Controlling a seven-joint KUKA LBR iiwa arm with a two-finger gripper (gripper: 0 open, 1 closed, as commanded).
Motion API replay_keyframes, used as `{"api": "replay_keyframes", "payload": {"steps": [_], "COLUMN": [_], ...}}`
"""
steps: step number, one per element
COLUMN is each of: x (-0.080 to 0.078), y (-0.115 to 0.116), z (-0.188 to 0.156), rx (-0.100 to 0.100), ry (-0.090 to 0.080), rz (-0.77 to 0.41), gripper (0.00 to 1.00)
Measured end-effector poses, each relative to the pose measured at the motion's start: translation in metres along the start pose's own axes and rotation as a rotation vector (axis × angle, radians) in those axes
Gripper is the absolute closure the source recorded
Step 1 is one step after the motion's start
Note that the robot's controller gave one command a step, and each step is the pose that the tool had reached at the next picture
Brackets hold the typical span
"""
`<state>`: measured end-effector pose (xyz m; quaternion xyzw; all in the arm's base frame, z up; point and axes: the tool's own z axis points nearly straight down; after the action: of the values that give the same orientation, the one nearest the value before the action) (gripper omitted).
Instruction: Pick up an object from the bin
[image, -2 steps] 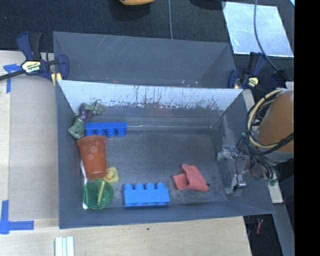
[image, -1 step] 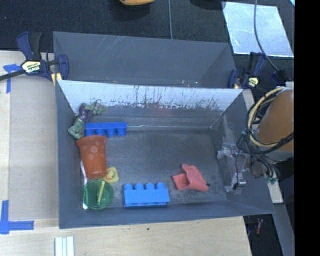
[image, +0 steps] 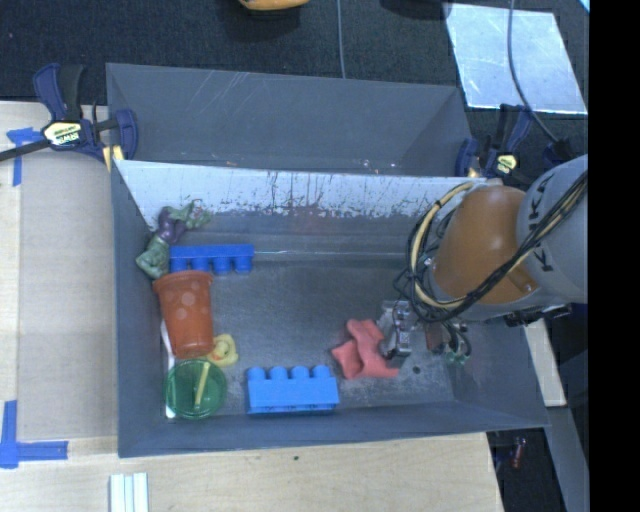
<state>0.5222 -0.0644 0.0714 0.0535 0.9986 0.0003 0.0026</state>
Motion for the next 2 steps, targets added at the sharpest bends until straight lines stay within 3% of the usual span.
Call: {"api": "replay_keyframes", "payload": {"steps": [1, 2], "x": [0.000, -0.005], "y": [0.000, 0.000], "z": [0.000, -0.062], "rx": [0.000, 0.001], "ry": [0.000, 0.005], "rz": [0.000, -0.015], "gripper": [1.00, 1.00]}}
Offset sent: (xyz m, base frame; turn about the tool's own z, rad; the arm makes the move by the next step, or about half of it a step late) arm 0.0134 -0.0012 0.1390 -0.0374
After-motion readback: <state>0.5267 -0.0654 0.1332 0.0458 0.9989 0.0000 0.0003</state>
